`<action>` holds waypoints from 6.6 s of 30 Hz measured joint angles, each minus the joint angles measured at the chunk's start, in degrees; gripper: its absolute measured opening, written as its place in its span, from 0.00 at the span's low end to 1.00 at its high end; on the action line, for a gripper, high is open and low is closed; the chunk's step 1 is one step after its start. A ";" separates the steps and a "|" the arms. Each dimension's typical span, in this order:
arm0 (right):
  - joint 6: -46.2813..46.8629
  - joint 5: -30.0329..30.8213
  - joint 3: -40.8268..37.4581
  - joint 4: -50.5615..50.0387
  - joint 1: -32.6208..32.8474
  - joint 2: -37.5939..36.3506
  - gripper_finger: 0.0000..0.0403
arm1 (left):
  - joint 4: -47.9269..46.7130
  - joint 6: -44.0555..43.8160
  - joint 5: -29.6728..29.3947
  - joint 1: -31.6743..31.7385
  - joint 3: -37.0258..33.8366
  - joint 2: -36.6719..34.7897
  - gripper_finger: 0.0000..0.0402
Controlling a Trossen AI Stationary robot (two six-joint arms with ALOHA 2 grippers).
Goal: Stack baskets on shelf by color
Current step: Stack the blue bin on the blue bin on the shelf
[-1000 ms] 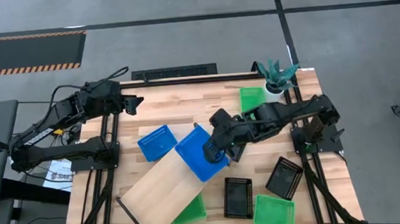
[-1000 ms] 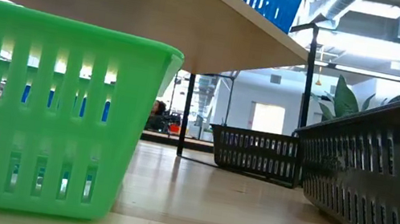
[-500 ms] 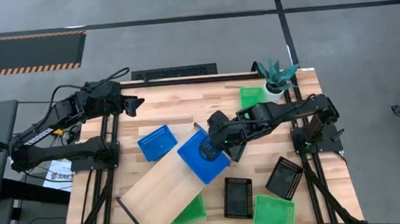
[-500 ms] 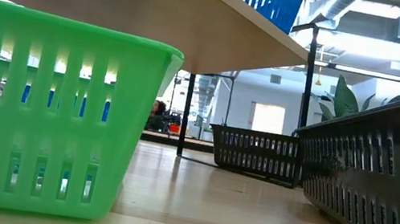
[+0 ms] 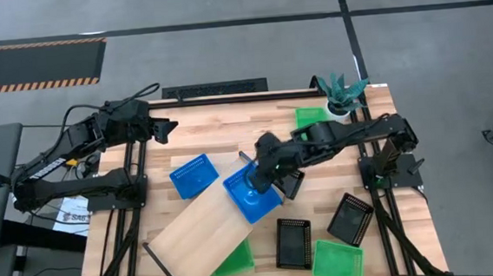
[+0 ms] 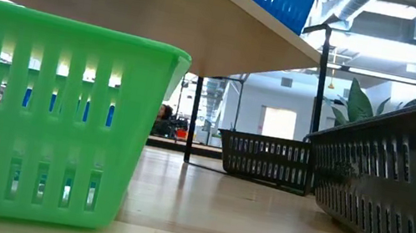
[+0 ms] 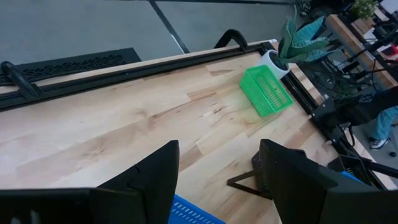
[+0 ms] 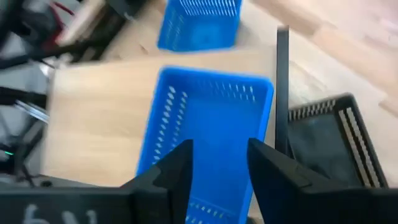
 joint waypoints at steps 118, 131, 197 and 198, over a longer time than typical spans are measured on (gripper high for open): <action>-24.30 14.67 -0.02 41.48 -13.34 7.96 0.42 | -1.89 -6.31 -39.96 -19.82 9.90 14.08 0.00; -27.86 20.00 0.09 41.26 -14.72 6.45 0.40 | 0.37 -5.31 -42.91 -22.21 9.88 14.20 0.00; -9.35 -12.10 0.09 3.43 -1.80 0.40 0.02 | 14.19 10.51 -4.76 -22.16 9.86 -5.62 0.63; -8.94 -12.03 0.09 2.26 -1.89 0.40 0.02 | 14.17 10.51 -4.65 -22.16 9.86 -5.61 0.63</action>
